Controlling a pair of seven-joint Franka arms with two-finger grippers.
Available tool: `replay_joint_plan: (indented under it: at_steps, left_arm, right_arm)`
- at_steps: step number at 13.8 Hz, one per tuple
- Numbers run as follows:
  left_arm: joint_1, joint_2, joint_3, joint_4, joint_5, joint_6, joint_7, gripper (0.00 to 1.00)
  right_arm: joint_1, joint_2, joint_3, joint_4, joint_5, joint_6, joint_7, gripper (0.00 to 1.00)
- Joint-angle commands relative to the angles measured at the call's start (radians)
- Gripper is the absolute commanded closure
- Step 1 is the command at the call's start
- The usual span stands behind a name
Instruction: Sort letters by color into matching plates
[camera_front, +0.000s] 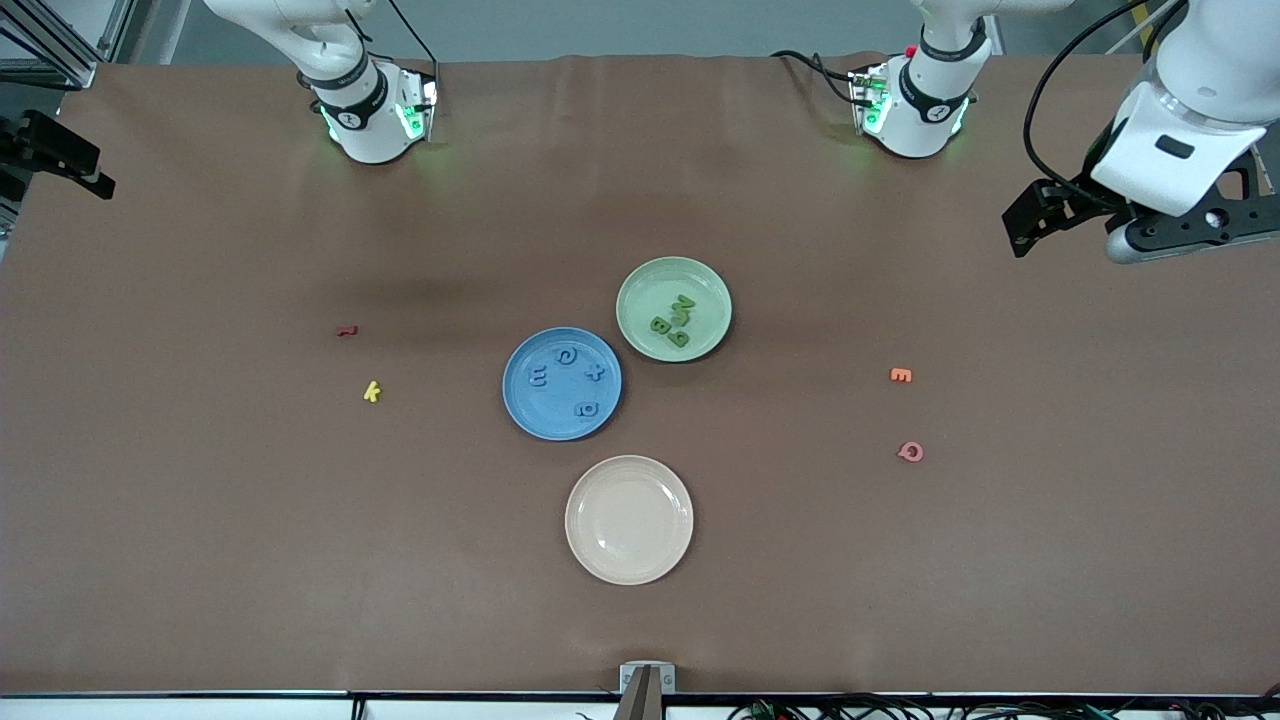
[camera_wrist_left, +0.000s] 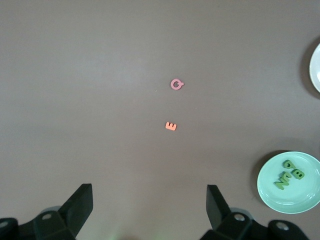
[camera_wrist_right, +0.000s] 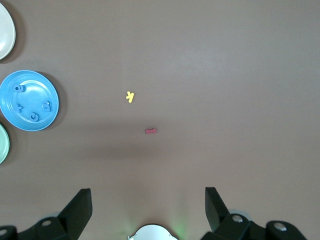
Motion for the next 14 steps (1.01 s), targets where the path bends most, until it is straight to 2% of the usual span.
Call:
replay_joint_plan:
  at_steps: [1, 3, 9, 14]
  left_arm:
    - [0.049, -0.025, -0.005, -0.035, -0.034, 0.035, 0.130, 0.00]
    - [0.059, -0.022, -0.004, -0.034, -0.034, 0.047, 0.179, 0.00]
    - [0.069, -0.012, 0.002, -0.025, -0.090, 0.043, 0.175, 0.00]
    - [0.073, -0.007, 0.002, -0.025, -0.093, 0.043, 0.136, 0.00]
  right_arm:
    - [0.006, -0.022, -0.001, -0.018, -0.010, 0.013, -0.011, 0.00]
    - [0.006, -0.022, -0.001, -0.018, -0.010, 0.019, -0.011, 0.00]
    - [0.004, -0.022, -0.002, -0.018, -0.012, 0.020, -0.040, 0.00]
    - [0.001, -0.022, -0.002, -0.018, -0.028, 0.016, -0.034, 0.00]
